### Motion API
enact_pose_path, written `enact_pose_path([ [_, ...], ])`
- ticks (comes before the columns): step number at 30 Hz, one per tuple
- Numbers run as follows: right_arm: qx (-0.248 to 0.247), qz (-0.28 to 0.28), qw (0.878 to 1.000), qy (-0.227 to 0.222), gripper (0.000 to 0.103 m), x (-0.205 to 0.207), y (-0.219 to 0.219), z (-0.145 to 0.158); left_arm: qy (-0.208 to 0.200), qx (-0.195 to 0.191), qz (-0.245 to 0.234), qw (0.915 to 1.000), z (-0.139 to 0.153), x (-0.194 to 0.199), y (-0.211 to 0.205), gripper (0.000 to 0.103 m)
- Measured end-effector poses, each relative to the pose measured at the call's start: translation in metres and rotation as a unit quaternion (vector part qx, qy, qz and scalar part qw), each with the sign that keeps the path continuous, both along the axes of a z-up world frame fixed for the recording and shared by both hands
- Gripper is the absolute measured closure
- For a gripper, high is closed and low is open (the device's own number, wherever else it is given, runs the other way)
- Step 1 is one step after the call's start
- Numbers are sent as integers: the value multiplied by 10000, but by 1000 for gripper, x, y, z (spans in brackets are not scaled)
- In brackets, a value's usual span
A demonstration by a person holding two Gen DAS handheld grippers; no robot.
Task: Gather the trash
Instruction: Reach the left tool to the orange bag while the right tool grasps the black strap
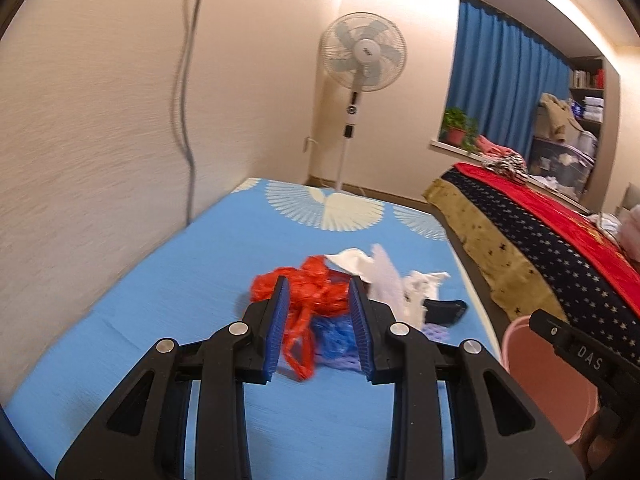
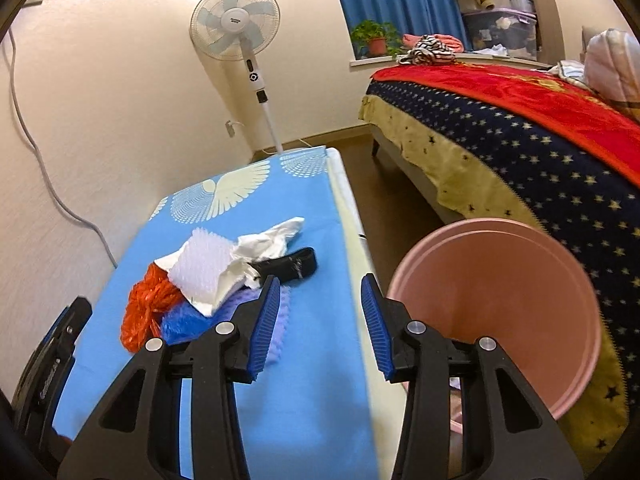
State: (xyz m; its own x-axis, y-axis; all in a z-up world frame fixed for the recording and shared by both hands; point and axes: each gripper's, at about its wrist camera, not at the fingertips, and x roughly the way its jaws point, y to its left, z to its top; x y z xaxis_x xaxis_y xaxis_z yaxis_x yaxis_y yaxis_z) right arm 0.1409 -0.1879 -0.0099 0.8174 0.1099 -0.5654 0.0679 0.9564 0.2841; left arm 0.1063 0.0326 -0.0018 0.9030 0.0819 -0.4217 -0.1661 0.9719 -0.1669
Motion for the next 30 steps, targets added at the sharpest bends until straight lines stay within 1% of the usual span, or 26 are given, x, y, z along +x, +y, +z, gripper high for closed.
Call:
enact_pose_path([
  [4,127,65,9999,51,60,19,4,-6,130,-96,162,9997,-8,10,10,73],
  [10,287,65,9993,235,59,51,7,-24,364,-168,340,9986,-20,26,21,73],
  [12,365,59,9988,319,57,64,6,-31,446,-131,434,9980,-24,31,23,69],
  [14,483,34,9981,389,55,73,5,-37,544,-125,545,9970,-27,36,26,54],
  [17,665,6,9968,454,55,87,2,-43,738,-280,568,9953,-35,44,34,49],
  [19,690,-14,9964,498,55,93,2,-45,824,-331,533,9946,-38,48,36,47],
  [22,847,-28,9938,713,55,103,2,-55,958,-356,518,9934,-43,53,38,44],
  [23,848,-23,9931,805,55,105,4,-58,1001,-390,523,9928,-46,55,39,44],
  [26,815,123,9925,900,55,109,10,-65,1062,-476,589,9915,-50,57,45,44],
  [28,768,191,9921,969,61,110,14,-68,1123,-533,578,9906,-53,61,47,44],
  [30,738,272,9913,1056,72,111,16,-73,1241,-734,545,9880,-58,64,51,44],
])
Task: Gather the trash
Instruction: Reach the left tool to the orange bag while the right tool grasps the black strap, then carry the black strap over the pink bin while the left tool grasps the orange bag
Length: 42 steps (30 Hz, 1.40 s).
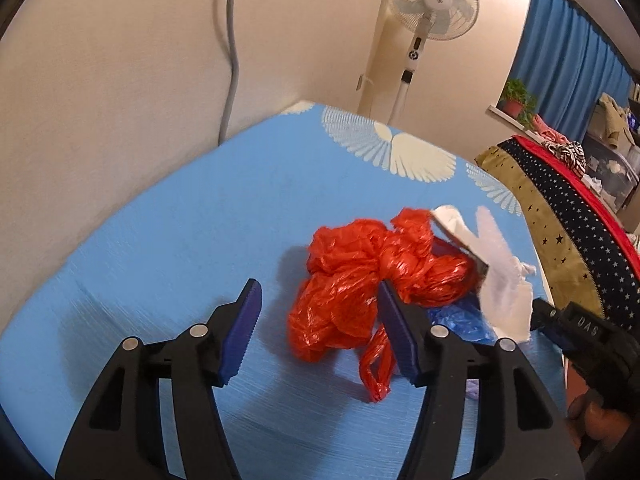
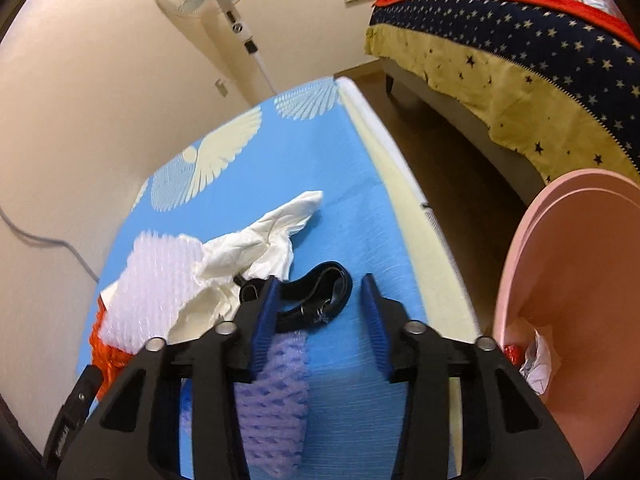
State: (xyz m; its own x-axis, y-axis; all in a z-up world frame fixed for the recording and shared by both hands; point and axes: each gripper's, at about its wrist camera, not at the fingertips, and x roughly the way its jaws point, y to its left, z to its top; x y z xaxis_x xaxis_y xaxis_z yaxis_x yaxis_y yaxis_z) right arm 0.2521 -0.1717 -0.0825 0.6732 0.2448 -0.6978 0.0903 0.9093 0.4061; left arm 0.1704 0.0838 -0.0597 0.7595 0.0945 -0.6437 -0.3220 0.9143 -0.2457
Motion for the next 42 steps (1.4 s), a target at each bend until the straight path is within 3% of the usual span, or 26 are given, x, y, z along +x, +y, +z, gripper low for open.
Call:
enact_pose_path([
  [4,-57,27,10000,8,89,-1,-1,0,122,-362,10,9993,-8,3,8,46],
  [5,-90,24,10000,-18,92,-2,-1,1,137,-432,-15,9990,-10,3,9,53],
  [9,-178,-19,9997,-143,95,-9,-3,10,152,-561,-157,9982,-12,3,8,69],
  [10,-190,-45,9996,-179,95,-11,-5,13,121,-598,-176,9980,-12,2,9,79],
  [14,-295,-138,9988,-363,96,-21,-11,27,28,-628,-107,9980,-5,-4,11,89],
  [30,-668,-29,9947,-783,96,-75,-14,72,-561,-311,55,9979,43,-44,16,93],
  [42,-978,16,9904,-979,96,-120,-18,95,-665,-252,-267,9971,58,-72,2,94],
])
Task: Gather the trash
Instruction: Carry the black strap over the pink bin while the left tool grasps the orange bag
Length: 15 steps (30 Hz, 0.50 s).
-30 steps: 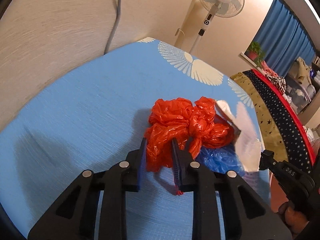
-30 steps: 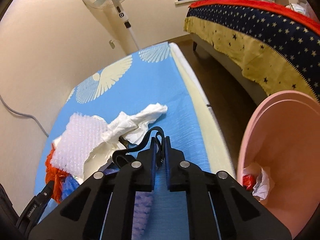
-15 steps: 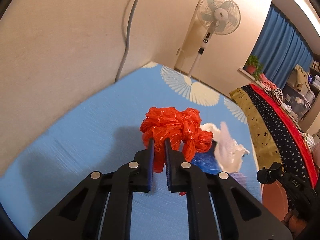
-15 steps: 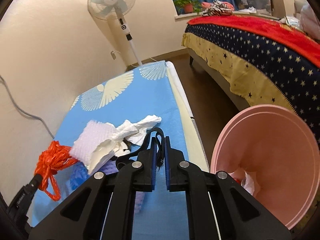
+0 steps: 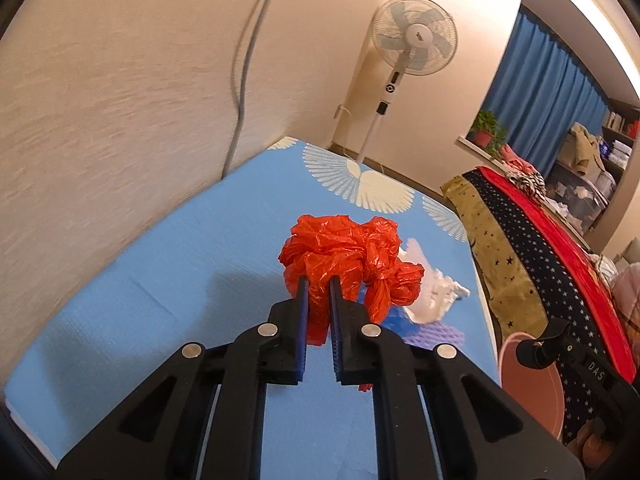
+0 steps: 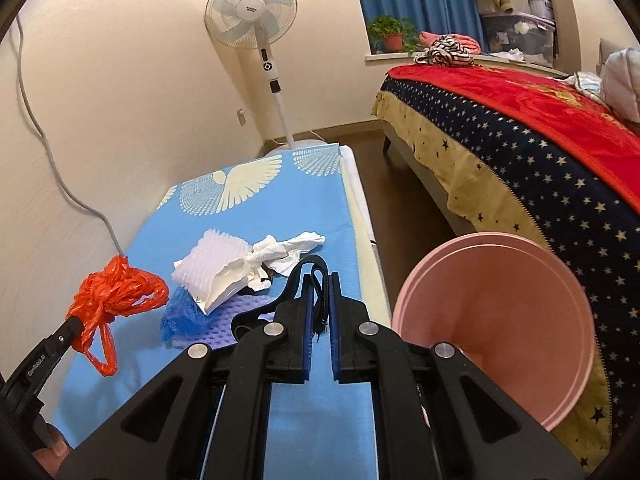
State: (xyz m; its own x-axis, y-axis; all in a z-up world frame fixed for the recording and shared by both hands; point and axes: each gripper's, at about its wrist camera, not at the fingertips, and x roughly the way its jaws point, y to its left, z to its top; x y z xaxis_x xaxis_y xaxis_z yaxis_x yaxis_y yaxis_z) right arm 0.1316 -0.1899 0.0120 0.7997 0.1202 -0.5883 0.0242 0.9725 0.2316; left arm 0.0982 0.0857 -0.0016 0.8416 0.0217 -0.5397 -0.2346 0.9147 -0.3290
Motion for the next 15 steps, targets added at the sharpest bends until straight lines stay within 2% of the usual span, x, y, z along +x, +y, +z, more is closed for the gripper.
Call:
enact_pose_path([
  [5,-198,-43,9997,-158,96,-19,-6,13,-31,81,-278,9996,3,-6,-12,94],
  [15,-279,-276,9988,-306,96,-45,-35,29,-129,293,-714,9969,10,-14,-44,94],
])
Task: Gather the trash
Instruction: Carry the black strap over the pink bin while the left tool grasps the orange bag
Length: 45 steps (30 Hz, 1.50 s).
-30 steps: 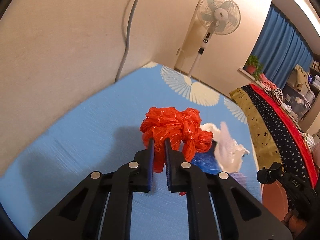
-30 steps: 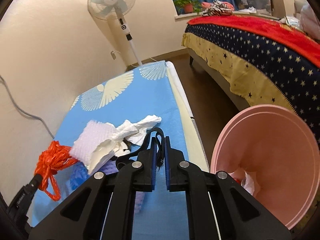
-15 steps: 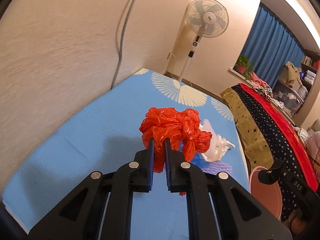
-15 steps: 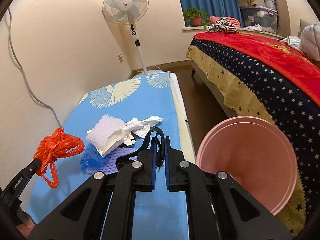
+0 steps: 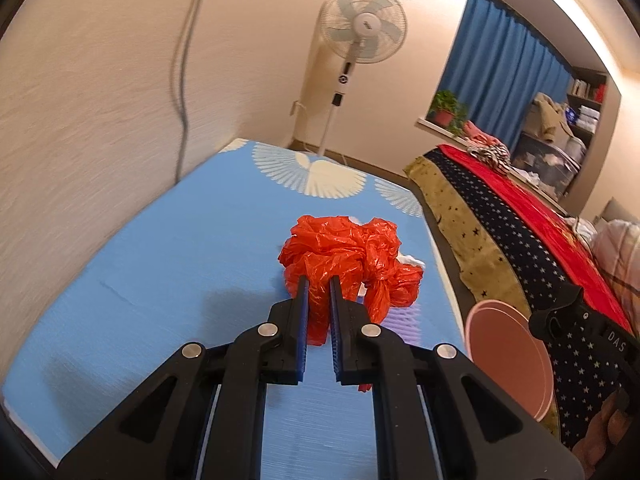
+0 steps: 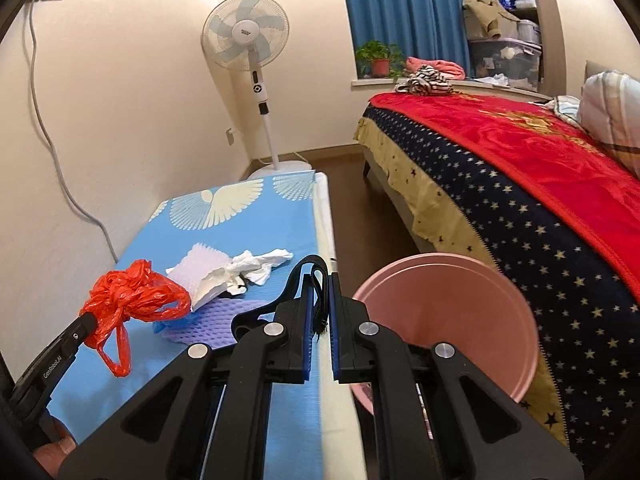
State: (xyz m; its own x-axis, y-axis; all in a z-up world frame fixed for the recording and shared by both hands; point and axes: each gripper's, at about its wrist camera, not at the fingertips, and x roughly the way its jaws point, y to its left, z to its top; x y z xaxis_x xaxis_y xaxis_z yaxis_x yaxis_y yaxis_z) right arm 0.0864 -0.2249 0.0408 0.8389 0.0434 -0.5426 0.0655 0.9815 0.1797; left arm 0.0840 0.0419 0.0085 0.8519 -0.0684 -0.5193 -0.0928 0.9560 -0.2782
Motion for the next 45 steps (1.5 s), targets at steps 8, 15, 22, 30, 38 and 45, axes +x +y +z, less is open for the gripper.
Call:
enact_pose_path([
  [8,-68,-142,9998,-93,96,-10,-15,6,-53,114,-278,9995,3,-3,-23,94],
  [15,-87,-263,9996,-100,96,-13,-28,5,-124,297,-465,9984,6,-2,-44,94],
  [22,-113,-366,9992,-93,96,-13,-38,2,-168,384,-629,9971,6,0,-59,94],
  [30,-365,-634,9970,-253,96,-16,-44,5,-200,445,-762,9959,4,4,-72,94],
  [38,-397,-799,9957,-259,96,-16,-52,4,-224,486,-879,9947,3,6,-84,94],
  [45,-430,-994,9938,-270,96,-16,-58,3,-247,477,-992,9936,2,9,-92,94],
])
